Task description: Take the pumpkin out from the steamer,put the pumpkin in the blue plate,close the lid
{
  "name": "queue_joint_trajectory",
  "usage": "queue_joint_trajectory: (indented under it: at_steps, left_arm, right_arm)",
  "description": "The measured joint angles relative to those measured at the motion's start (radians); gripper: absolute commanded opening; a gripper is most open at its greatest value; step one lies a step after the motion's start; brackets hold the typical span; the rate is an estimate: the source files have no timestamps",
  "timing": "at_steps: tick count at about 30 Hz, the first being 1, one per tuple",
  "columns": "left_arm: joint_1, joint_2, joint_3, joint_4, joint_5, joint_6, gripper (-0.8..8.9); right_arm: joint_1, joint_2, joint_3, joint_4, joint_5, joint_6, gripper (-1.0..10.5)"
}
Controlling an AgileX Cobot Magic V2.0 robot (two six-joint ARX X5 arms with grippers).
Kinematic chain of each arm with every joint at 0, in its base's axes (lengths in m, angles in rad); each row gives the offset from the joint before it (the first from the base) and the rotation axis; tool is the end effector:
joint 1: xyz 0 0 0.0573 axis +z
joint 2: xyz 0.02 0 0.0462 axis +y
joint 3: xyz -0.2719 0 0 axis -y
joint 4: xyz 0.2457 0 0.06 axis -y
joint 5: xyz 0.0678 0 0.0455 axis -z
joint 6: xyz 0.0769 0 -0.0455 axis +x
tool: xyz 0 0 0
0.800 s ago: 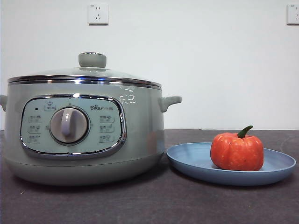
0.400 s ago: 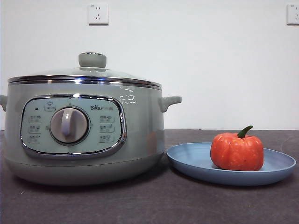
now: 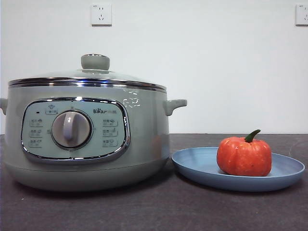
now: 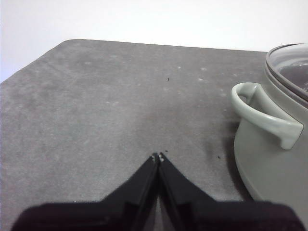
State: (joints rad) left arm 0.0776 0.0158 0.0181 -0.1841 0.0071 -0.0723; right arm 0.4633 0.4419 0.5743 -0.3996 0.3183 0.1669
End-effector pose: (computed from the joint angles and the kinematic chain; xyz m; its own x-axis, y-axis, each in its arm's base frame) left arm 0.1356 0.0100 0.1422 0.9811 0.0692 -0.1808 -0.0834 0.9939 -0.0723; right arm 0.1411 0.0436 0.2745 0.9594 0.1294 -0.2508 -0.1130 0.9905 0.0787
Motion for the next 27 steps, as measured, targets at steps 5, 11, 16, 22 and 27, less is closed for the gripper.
queue_joint_trajectory:
  at_steps: [5, 11, 16, 22, 27]
  left_arm:
    - [0.0, 0.0, 0.0, 0.0, 0.0, 0.0, -0.03]
    - [0.0, 0.0, 0.0, 0.0, 0.0, 0.0, -0.03]
    - [0.0, 0.0, 0.0, 0.0, 0.0, 0.0, -0.03]
    - [0.0, 0.0, 0.0, 0.0, 0.0, 0.0, -0.03]
    - [0.0, 0.0, 0.0, 0.0, 0.0, 0.0, -0.03]
  right_arm:
    - [-0.11, -0.109, -0.044, -0.023, -0.102, -0.106, 0.0]
    - [-0.362, -0.271, -0.275, 0.185, -0.43, -0.216, 0.0]
    - [-0.418, -0.349, -0.46, 0.292, -0.463, -0.216, 0.0]
    - [-0.418, -0.395, -0.549, 0.27, -0.468, -0.204, 0.0]
    - [-0.419, -0.42, -0.554, 0.232, -0.466, -0.181, 0.0]
